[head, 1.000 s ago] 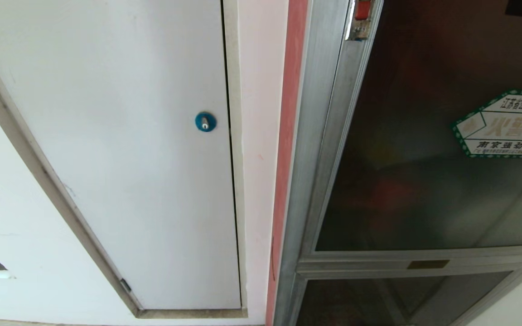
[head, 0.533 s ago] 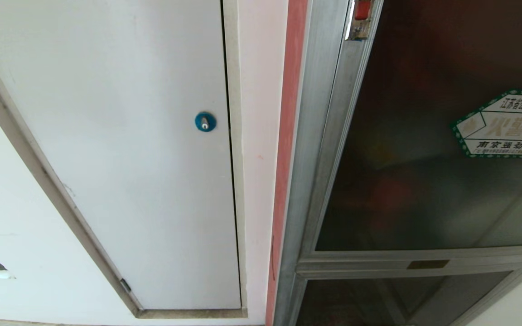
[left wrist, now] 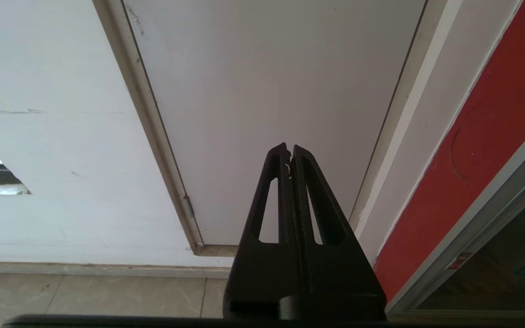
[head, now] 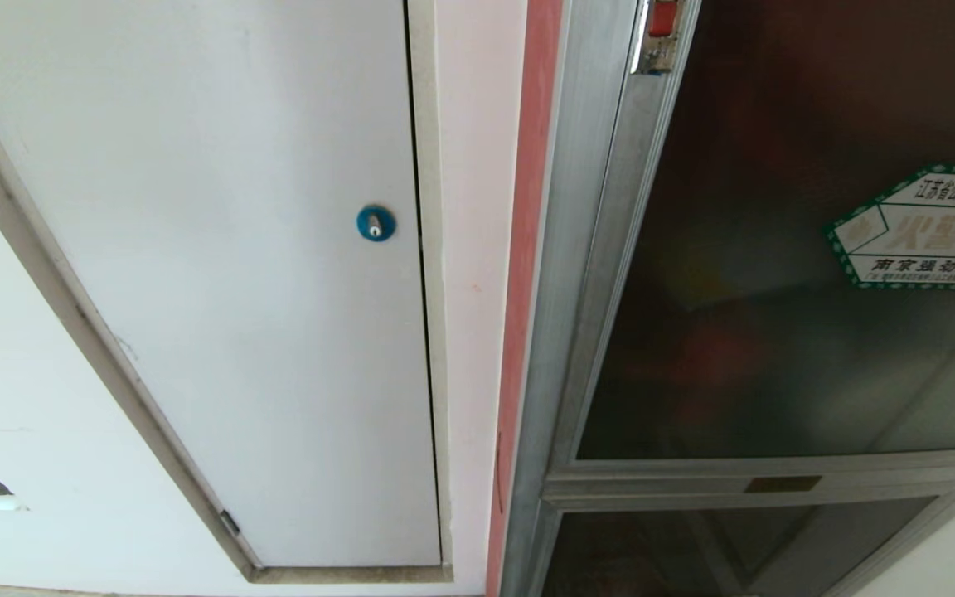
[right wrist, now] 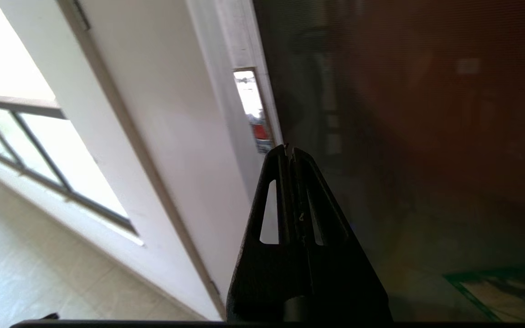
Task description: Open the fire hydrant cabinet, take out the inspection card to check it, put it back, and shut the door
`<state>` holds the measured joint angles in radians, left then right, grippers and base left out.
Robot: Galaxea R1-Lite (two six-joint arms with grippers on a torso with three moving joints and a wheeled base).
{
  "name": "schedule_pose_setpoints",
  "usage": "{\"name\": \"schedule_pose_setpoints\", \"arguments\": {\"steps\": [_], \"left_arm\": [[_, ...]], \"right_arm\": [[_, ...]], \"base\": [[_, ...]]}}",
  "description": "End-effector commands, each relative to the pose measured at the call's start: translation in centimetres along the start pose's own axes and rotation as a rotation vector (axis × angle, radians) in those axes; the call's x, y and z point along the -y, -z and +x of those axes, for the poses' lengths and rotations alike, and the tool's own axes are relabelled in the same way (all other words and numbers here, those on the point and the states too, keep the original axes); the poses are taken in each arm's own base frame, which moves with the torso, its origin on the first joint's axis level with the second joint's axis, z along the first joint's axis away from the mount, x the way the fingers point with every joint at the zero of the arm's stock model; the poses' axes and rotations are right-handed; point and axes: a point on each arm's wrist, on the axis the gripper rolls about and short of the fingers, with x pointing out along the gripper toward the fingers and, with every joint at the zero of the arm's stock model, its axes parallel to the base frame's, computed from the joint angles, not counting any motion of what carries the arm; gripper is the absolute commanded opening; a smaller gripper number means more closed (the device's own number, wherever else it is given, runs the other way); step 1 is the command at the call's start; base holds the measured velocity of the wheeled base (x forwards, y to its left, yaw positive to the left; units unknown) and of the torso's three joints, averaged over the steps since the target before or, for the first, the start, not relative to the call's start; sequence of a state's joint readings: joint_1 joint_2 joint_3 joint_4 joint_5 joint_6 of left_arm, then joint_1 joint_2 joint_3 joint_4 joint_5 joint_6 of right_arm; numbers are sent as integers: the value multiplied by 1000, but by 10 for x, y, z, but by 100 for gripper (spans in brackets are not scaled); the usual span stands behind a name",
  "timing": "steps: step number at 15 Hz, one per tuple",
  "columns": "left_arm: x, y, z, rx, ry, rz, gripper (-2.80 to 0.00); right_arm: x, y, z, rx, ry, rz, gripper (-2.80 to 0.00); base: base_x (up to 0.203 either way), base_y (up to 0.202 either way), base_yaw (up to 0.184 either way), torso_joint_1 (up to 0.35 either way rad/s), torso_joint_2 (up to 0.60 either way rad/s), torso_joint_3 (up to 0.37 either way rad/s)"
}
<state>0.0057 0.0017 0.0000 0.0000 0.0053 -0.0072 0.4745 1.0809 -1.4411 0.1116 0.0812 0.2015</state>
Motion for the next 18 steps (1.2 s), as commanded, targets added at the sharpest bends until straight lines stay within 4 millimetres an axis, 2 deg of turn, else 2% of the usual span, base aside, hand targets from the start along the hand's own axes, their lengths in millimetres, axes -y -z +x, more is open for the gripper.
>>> {"name": "schedule_pose_setpoints", "arguments": {"steps": [1,5,7,11,14,18], "left_arm": [[0,0,0,0,-1,0,-280],[0,0,0,-3,-1,0,-280],[0,0,0,-1,-1,0,-280],[0,0,0,-1,-1,0,-280],[0,0,0,-3,-1,0,-280],[0,0,0,-3,-1,0,-280]], "right_arm": [[-1,-6,-34,64,42,-17,-280],[-6,-5,-84,158,162,-61,-280],[-16,0,-116,229,230,-49,-280],[-34,11,-150,271,339,-61,-280],[-42,28,-173,257,350,-50,-280],[-46,70,-193,225,422,-81,-280]], "base": [[0,0,0,0,0,0],[0,0,0,0,0,0],[0,0,0,0,0,0],[0,0,0,0,0,0],[0,0,0,0,0,0],[0,0,0,0,0,0]]}}
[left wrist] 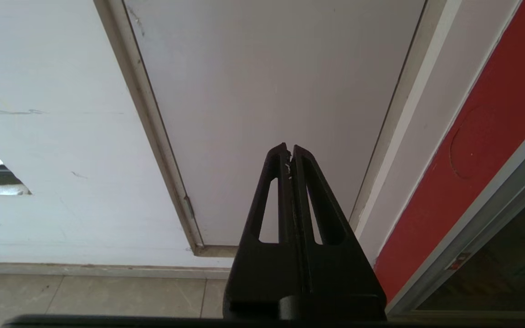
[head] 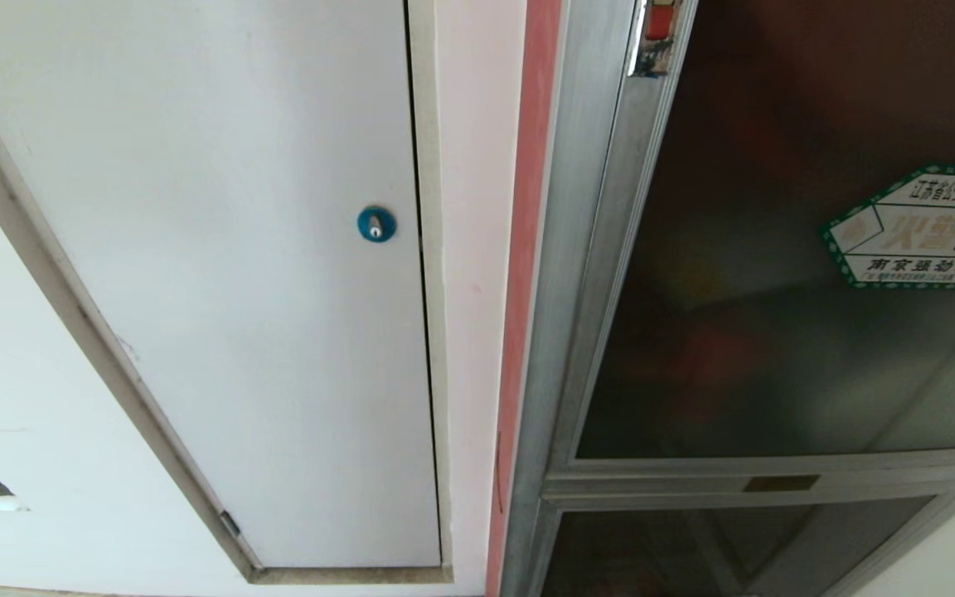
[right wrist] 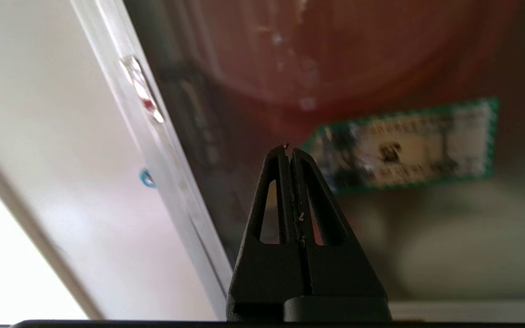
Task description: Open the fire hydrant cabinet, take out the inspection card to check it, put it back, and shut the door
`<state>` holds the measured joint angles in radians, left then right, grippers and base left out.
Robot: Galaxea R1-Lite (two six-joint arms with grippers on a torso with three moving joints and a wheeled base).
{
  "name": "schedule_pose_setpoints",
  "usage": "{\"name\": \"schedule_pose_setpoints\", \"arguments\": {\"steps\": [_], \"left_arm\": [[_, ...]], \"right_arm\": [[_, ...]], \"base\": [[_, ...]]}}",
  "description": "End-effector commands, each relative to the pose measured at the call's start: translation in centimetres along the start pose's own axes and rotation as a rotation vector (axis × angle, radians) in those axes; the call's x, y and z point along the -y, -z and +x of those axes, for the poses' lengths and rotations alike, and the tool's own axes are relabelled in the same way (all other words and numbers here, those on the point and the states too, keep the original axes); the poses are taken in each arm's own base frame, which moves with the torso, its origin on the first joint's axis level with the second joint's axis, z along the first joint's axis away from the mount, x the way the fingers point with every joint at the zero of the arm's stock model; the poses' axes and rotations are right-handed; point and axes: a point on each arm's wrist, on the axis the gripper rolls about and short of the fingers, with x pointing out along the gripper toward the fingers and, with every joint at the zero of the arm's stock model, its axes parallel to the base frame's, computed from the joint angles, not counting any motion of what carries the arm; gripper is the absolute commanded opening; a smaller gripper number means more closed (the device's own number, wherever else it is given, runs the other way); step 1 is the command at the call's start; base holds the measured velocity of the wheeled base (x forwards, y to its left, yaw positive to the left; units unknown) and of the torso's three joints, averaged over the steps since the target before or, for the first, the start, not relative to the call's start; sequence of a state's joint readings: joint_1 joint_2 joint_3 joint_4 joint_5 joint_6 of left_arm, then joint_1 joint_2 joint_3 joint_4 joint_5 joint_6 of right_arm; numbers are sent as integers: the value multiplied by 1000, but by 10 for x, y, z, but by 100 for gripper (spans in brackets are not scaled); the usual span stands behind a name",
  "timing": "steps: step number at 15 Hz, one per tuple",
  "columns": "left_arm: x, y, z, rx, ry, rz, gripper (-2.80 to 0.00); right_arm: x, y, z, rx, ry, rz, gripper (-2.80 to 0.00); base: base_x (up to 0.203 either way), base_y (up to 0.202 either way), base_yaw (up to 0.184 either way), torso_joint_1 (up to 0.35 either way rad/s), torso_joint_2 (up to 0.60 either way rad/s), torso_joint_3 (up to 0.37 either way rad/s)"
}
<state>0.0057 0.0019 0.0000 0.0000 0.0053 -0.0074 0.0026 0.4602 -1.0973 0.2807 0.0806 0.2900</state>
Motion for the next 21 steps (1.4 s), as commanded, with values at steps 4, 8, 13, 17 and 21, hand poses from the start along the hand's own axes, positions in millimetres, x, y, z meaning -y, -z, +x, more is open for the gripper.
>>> {"name": "schedule_pose_setpoints", "arguments": {"steps": [4,8,13,17,21], "left_arm": [[0,0,0,-2,-1,0,-280],[0,0,0,-3,-1,0,-280],[0,0,0,-1,-1,0,-280],[0,0,0,-3,-1,0,-280],[0,0,0,-3,-1,0,-280]], "right_arm": [[13,60,-35,-43,32,-112,-280],[28,111,-37,-116,46,-203,-280],[43,159,-39,-176,52,-264,-280],[51,188,-43,-218,54,-290,-280],[58,209,-39,-220,50,-332,-280]], "base": [[0,0,0,0,0,0],[0,0,0,0,0,0],[0,0,0,0,0,0],[0,0,0,0,0,0],[0,0,0,0,0,0]]}}
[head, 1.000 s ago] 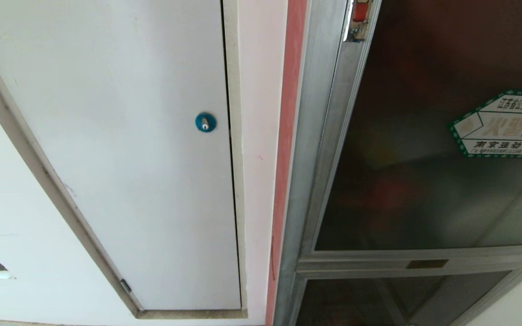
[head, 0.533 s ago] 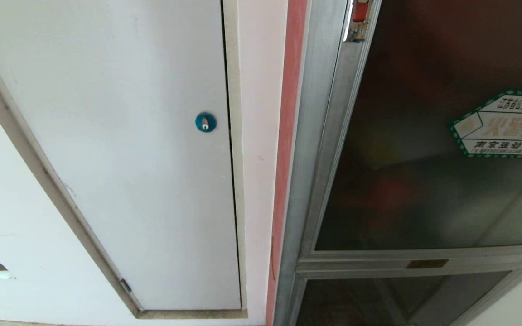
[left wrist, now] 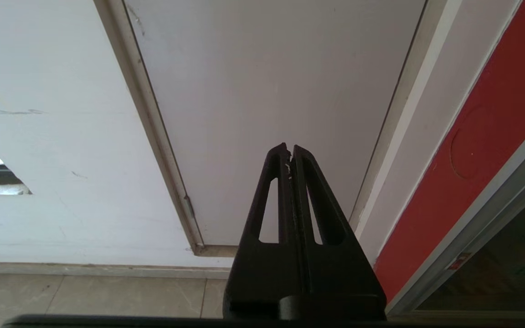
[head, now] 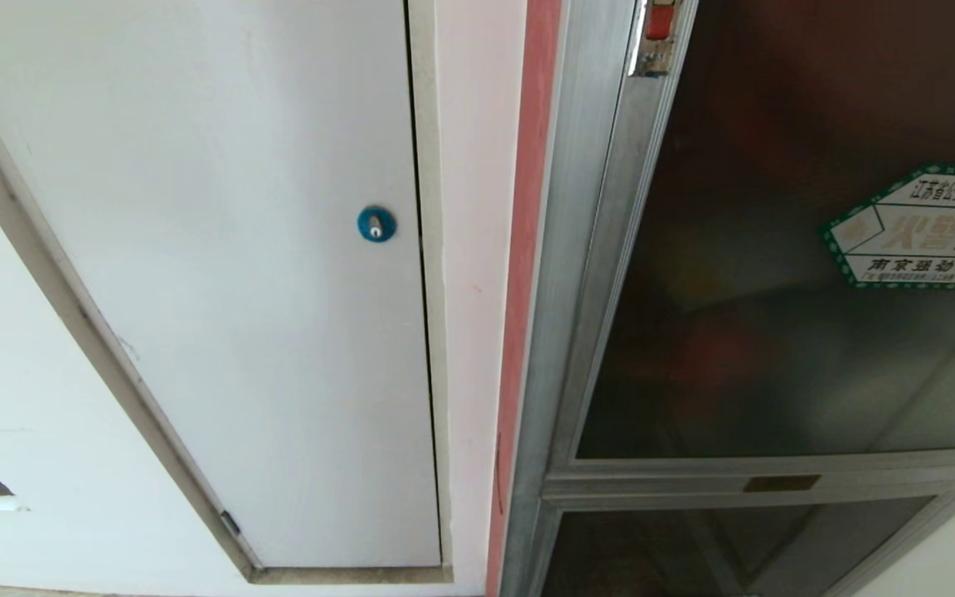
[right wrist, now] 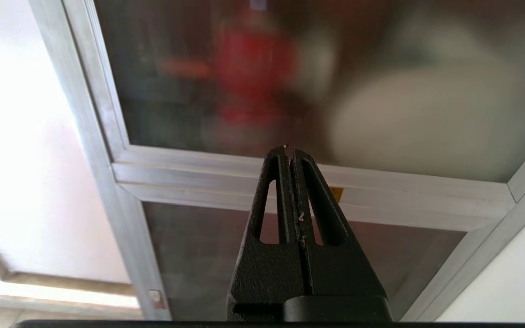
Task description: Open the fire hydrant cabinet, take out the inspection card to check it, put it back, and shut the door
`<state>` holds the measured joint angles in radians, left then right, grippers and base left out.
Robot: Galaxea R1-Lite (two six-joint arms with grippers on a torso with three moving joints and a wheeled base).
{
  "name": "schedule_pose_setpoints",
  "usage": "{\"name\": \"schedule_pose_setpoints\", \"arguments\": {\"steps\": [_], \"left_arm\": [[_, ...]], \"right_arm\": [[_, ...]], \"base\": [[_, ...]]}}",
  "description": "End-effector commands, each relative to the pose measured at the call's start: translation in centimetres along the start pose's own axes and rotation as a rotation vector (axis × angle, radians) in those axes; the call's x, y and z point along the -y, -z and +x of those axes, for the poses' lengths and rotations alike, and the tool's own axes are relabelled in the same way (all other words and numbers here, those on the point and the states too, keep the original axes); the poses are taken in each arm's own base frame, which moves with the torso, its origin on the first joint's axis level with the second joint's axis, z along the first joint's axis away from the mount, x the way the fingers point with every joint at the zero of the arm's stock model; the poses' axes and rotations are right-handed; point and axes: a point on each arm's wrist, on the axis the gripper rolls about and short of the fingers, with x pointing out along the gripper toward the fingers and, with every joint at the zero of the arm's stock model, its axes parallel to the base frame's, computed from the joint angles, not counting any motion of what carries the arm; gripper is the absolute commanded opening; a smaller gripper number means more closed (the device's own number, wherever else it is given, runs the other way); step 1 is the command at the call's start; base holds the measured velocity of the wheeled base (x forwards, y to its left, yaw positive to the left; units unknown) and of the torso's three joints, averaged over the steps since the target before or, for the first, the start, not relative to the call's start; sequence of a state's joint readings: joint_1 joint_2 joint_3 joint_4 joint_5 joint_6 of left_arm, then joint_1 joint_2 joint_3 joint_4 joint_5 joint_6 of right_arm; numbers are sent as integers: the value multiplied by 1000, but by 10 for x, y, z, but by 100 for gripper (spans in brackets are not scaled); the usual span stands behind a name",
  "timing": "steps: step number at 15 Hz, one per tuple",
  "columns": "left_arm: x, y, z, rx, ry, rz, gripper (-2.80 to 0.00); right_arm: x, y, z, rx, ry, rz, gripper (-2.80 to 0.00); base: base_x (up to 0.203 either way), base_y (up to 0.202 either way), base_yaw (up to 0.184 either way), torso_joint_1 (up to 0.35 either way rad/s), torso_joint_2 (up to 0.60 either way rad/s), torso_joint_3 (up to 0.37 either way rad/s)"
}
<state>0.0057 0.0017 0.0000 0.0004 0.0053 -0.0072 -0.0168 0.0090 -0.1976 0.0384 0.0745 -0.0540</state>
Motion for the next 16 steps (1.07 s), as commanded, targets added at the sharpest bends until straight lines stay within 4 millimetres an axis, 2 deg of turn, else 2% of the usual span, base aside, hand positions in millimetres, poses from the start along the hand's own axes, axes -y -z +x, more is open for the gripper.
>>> {"name": "schedule_pose_setpoints", "arguments": {"steps": [1,6,16], "left_arm": [[0,0,0,-1,-1,0,-280],[0,0,0,-1,-1,0,-280],[0,0,0,-1,-1,0,-280]], "right_arm": [[0,13,3,-29,-3,0,-280],[-1,36,10,-71,-6,-18,-280],[-1,52,11,-158,22,-19,-280]], "base": [[0,0,0,0,0,0],[0,0,0,0,0,0],[0,0,0,0,0,0]]}}
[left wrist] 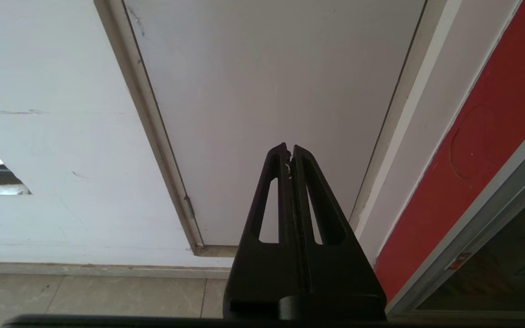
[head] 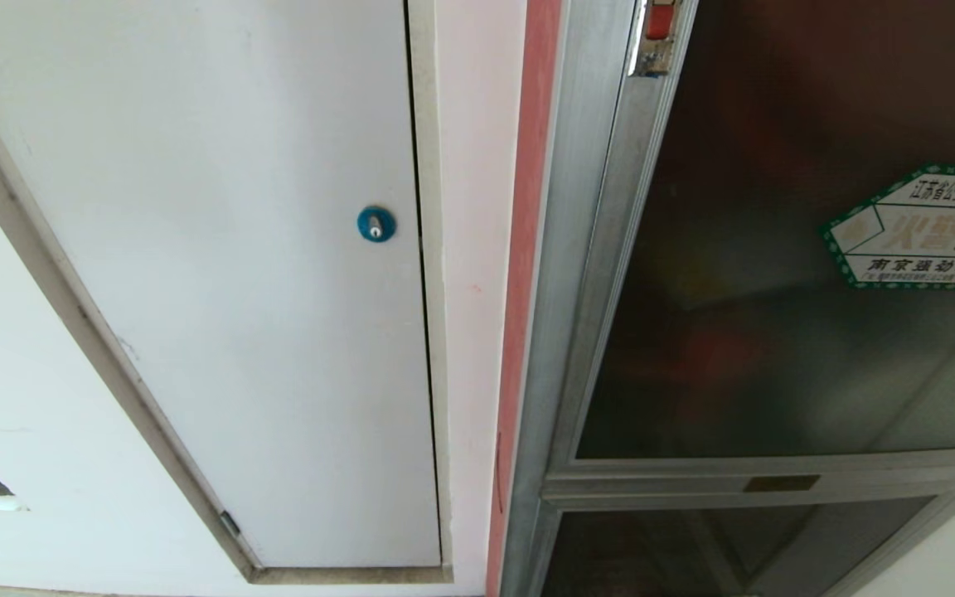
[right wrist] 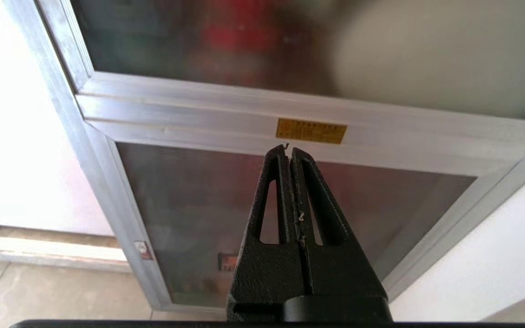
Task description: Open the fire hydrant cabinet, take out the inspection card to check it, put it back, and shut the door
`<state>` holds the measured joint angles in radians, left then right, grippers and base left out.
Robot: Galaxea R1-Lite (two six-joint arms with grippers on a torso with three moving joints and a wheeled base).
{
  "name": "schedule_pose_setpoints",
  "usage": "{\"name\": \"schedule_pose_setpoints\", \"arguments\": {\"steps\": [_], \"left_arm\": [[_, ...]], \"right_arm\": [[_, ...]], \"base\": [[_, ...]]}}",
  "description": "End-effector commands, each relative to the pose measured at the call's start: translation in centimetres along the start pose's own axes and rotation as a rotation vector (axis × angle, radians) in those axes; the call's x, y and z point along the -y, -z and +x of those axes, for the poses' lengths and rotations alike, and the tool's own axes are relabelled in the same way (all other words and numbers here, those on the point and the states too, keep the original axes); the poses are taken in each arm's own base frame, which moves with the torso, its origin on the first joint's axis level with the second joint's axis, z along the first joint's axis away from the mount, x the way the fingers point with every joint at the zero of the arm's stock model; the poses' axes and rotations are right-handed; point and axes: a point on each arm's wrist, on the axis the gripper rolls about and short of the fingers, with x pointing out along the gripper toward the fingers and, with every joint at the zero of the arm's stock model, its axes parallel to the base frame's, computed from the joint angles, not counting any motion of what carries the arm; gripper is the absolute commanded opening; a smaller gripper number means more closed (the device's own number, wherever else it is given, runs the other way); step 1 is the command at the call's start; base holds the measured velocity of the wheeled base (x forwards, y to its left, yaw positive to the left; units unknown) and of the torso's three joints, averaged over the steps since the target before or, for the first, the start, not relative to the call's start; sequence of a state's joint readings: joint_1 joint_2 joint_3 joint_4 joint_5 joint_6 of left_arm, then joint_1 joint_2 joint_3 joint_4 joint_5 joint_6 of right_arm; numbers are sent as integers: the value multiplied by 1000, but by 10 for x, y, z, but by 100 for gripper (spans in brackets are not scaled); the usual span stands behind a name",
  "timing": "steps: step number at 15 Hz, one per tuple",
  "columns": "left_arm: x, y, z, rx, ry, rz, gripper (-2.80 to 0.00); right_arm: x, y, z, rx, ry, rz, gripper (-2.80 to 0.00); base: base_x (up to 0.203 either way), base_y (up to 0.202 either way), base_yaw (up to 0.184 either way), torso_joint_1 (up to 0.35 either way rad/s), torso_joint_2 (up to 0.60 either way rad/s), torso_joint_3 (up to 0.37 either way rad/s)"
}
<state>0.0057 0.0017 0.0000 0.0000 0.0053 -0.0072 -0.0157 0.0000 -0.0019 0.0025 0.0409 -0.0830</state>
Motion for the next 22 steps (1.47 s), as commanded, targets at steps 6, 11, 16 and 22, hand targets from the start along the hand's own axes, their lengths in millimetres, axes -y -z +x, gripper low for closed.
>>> {"name": "schedule_pose_setpoints", "arguments": {"steps": [6,11,16,22], "left_arm": [[0,0,0,-1,-1,0,-280],[0,0,0,-1,-1,0,-280],[0,0,0,-1,-1,0,-280],[0,0,0,-3,-1,0,-280]], "right_arm": [[0,1,0,-11,3,30,-280],[0,1,0,-9,3,28,-280],[0,1,0,-10,3,28,-280],[0,1,0,-9,3,30,-280]], "base": [[0,0,0,0,0,0],[0,0,0,0,0,0],[0,0,0,0,0,0],[0,0,0,0,0,0]]}}
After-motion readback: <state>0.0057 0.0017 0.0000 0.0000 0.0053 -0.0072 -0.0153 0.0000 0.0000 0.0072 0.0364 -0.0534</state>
